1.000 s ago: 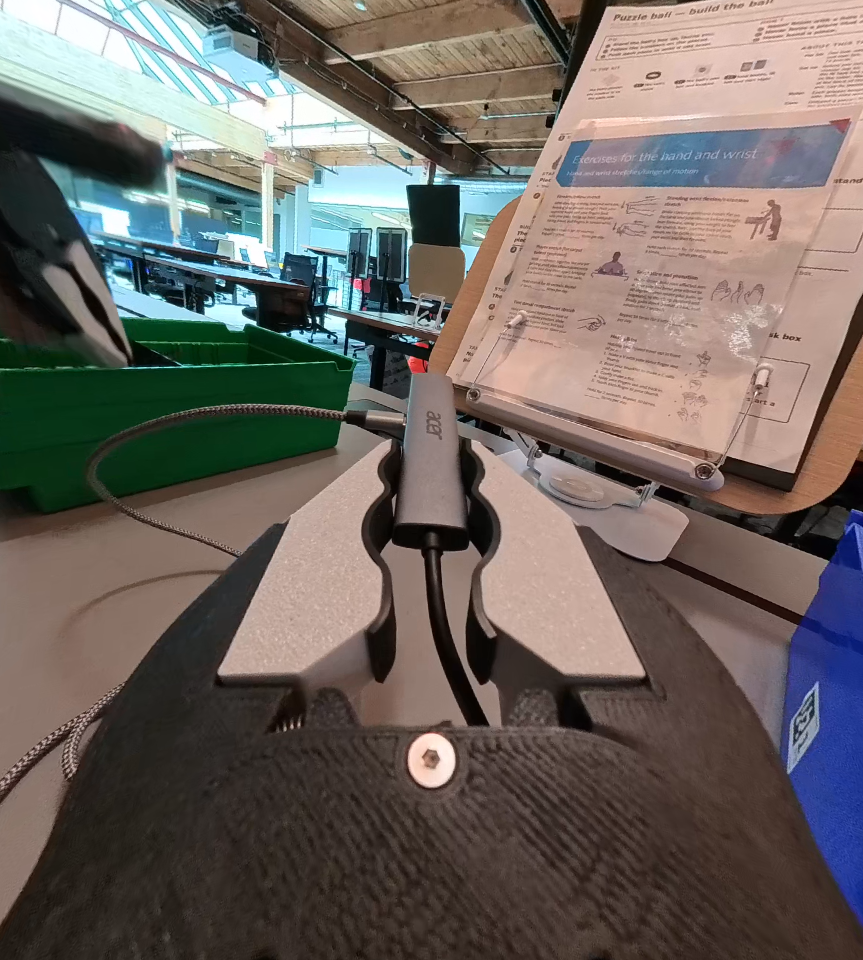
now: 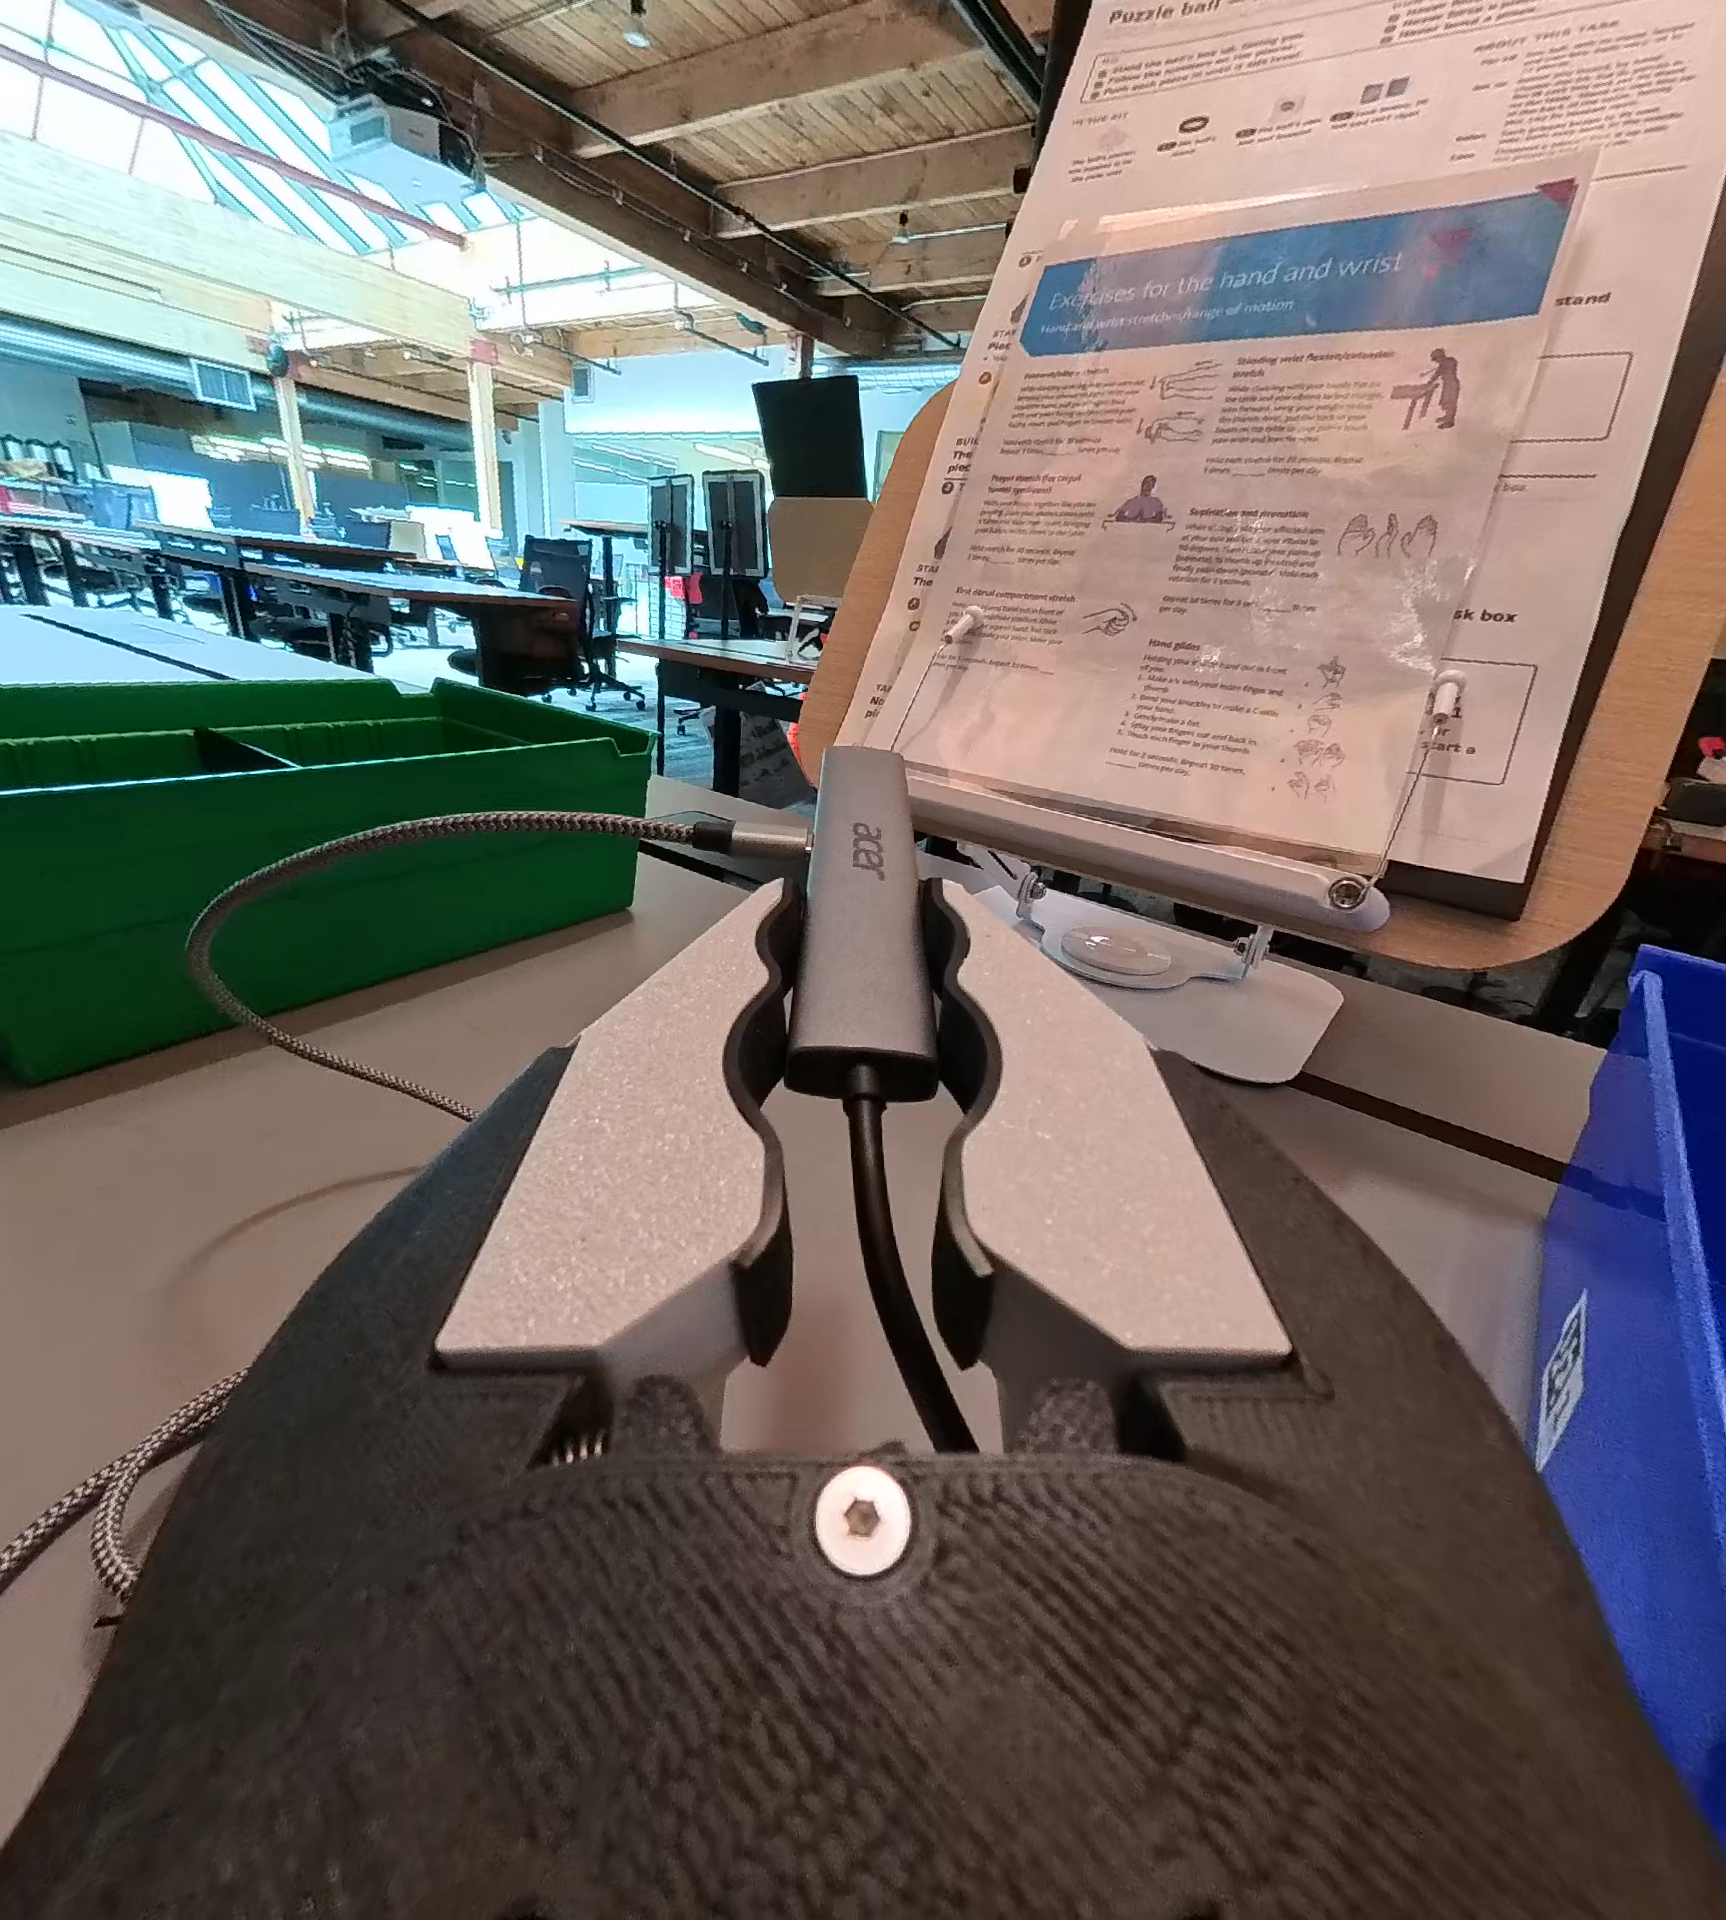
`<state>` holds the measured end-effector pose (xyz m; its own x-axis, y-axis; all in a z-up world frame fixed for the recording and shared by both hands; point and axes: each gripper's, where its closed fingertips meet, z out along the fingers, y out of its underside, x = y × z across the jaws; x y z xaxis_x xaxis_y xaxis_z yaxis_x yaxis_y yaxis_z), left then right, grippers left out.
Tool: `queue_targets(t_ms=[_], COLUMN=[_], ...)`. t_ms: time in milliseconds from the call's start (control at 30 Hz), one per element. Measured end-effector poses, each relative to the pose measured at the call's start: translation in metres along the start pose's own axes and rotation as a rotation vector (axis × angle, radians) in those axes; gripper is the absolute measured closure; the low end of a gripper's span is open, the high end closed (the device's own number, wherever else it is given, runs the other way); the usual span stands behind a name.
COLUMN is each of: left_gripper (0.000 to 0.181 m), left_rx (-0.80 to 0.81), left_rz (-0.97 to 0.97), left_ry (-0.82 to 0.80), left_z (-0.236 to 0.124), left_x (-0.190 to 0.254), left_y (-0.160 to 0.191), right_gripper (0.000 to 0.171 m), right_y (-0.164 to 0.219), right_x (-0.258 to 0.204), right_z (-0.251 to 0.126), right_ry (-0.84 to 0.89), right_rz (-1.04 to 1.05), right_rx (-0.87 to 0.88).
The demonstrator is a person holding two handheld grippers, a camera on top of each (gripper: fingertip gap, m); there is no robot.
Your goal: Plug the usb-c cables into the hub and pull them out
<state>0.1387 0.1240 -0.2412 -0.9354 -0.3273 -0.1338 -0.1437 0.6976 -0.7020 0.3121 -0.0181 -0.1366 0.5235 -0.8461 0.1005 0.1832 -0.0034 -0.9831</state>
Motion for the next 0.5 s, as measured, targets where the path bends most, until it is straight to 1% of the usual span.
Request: queue_targets(t_ms=[33,67,100,133,167,233,300,433,500], left_gripper=[0.132,0.132,0.132,0.132,0.132,0.128,0.126,0.128,0.134], left_rx=[-0.005,-0.009,-0.005,0.009,0.016,-0.051,-0.085,-0.11,-0.114], left_rz=[-0.23,-0.434,-0.577,-0.649,-0.664,-0.651,-0.607,-0.564,-0.561], left_ry=[-0.046,-0.038,-0.002,0.004,-0.041,-0.202,-0.282,-0.289,-0.255], left_z=[-0.002,-0.002,-0.001,0.002,0.005,0.011,0.015,0.029,0.033], left_x=[-0.01,-0.011,-0.006,-0.004,-0.007,-0.021,-0.026,-0.029,-0.029], left_y=[0.005,0.01,0.012,0.013,0.015,0.029,0.028,0.017,0.013], right_gripper=[0.149,0.149,0.149,0.149,0.149,0.149,0.149,0.149,0.149], right_y=[-0.001,-0.001,-0.001,-0.001,-0.002,-0.003,-0.004,-0.005,-0.004], right_x=[0.0,0.0,0.0,0.0,-0.001,-0.002,-0.003,-0.001,0.001], right_z=[0.0,0.0,0.0,0.0,0.0,0.0,-0.001,-0.001,-0.002], right_ry=[0.001,0.0,-0.001,-0.001,-0.002,-0.005,-0.008,-0.004,0.0], right_rz=[0.002,0.005,0.006,0.006,0.004,-0.001,-0.005,0.002,0.011], right_rx=[0.002,0.004,0.005,0.005,0.007,0.008,0.012,0.015,0.013])
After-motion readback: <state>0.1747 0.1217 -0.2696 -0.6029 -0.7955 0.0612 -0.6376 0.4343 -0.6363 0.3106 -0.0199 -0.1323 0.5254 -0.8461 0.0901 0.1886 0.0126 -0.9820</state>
